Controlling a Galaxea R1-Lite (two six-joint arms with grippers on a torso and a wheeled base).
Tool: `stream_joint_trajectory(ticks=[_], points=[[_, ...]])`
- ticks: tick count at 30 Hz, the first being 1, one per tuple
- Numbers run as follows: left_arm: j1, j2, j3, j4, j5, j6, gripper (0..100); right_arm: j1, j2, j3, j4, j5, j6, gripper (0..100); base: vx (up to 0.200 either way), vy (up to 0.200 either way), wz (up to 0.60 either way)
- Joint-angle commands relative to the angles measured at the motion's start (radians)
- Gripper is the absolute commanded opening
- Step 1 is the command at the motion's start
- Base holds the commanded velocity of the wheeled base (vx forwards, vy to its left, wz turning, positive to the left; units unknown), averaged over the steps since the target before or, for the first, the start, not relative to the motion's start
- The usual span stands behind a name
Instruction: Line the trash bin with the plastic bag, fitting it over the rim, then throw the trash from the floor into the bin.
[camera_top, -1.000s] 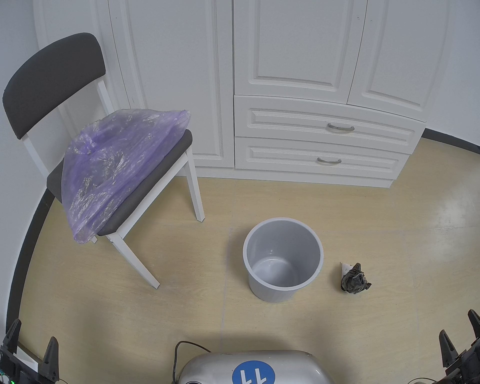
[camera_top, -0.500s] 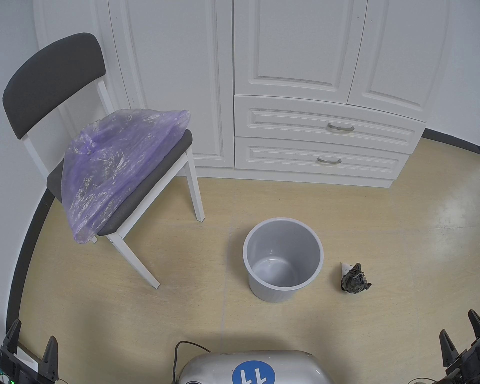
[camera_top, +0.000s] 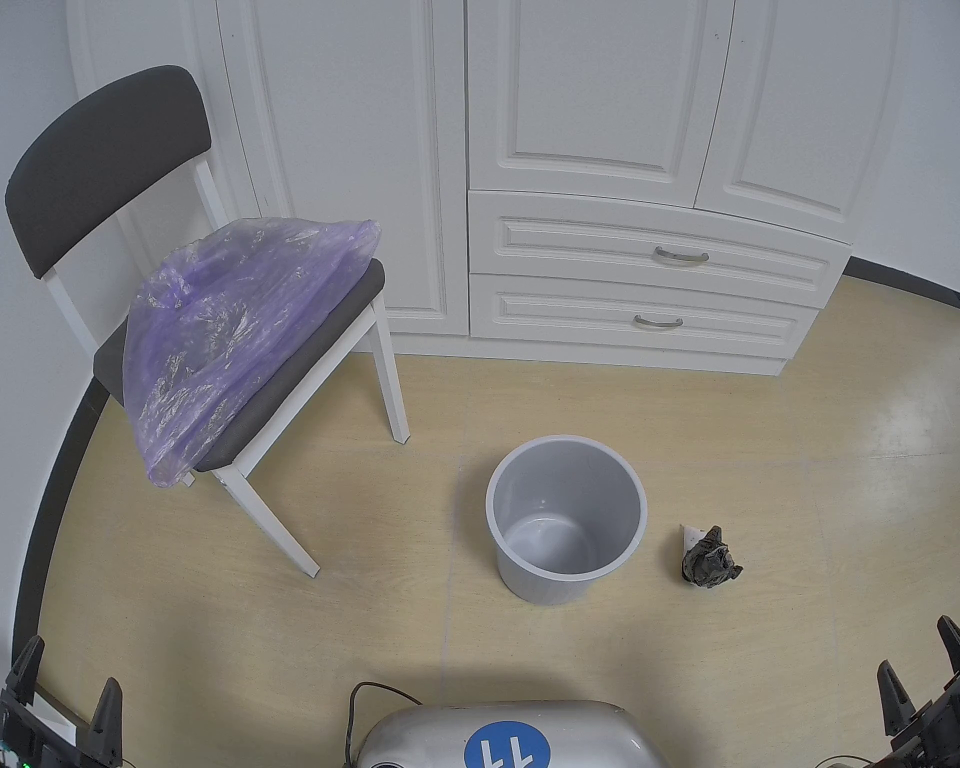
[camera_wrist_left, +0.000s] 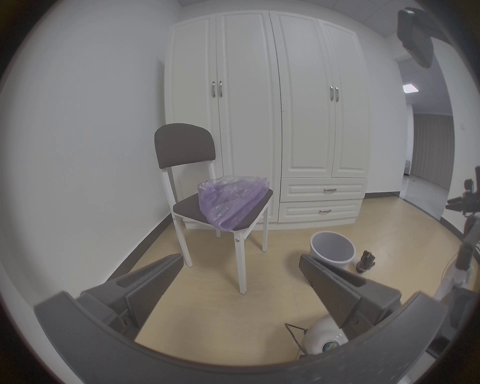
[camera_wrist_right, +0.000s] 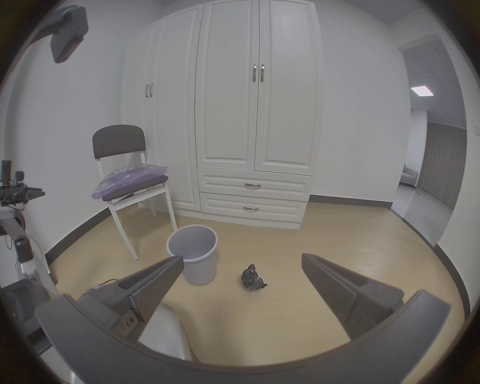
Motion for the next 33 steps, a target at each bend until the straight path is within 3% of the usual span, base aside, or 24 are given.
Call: stream_joint_trajectory(ticks=[1,2,4,6,8,14,17,22,24,26,30,31,32,33], points=[[-0.002,-0.016,-0.038,-0.086,0.014,-0.155,100,0.002,-0.016,-0.050,-0.085,-0.046,0.180,100,0.000,0.000,0.00],[-0.002,-0.016,-0.085,-0.123,0.003,-0.226,100,0.000,-0.013,-0.081,-0.099,-0.055,0.240,100,0.000,0.000,0.00],[-0.006,0.021,-0.146,-0.128,-0.028,-0.280,100,-0.004,0.001,-0.084,-0.036,-0.038,0.222,100,0.000,0.000,0.00],[0.001,0.100,-0.160,-0.098,-0.068,-0.231,100,0.005,0.047,-0.099,0.009,0.021,0.153,100,0.000,0.000,0.00],[0.008,0.177,-0.176,-0.098,-0.071,-0.183,100,0.005,0.102,-0.136,0.001,0.051,0.157,100,0.000,0.000,0.00],[0.011,0.498,-0.291,-0.068,-0.057,-0.139,100,0.034,0.456,-0.298,-0.024,0.060,0.147,100,0.000,0.000,0.00],[0.043,0.694,-0.306,-0.072,0.003,-0.079,100,0.060,0.671,-0.378,-0.091,0.049,0.091,100,0.000,0.000,0.00],[0.067,0.949,-0.323,-0.091,0.049,-0.002,100,0.063,0.818,-0.406,-0.157,0.043,0.067,100,0.000,0.000,0.00],[0.106,1.113,-0.335,-0.131,0.092,0.096,100,0.062,0.903,-0.415,-0.169,0.049,0.036,100,0.000,0.000,0.00],[0.109,1.177,-0.334,-0.172,0.103,0.134,100,0.062,0.936,-0.418,-0.191,0.049,0.039,100,0.000,0.000,0.00],[0.034,1.372,-0.329,-0.394,0.213,0.210,100,0.054,1.035,-0.393,-0.350,0.047,0.047,100,0.000,0.000,0.00],[0.034,1.372,-0.329,-0.394,0.213,0.210,100,0.054,1.035,-0.393,-0.350,0.047,0.047,100,0.000,0.000,0.00],[0.006,1.450,-0.340,-0.483,0.291,0.211,100,0.069,1.038,-0.364,-0.398,0.051,0.045,100,0.000,0.000,0.00],[0.005,1.479,-0.347,-0.525,0.316,0.211,100,0.077,1.039,-0.354,-0.407,0.055,0.044,100,0.000,0.000,0.00]])
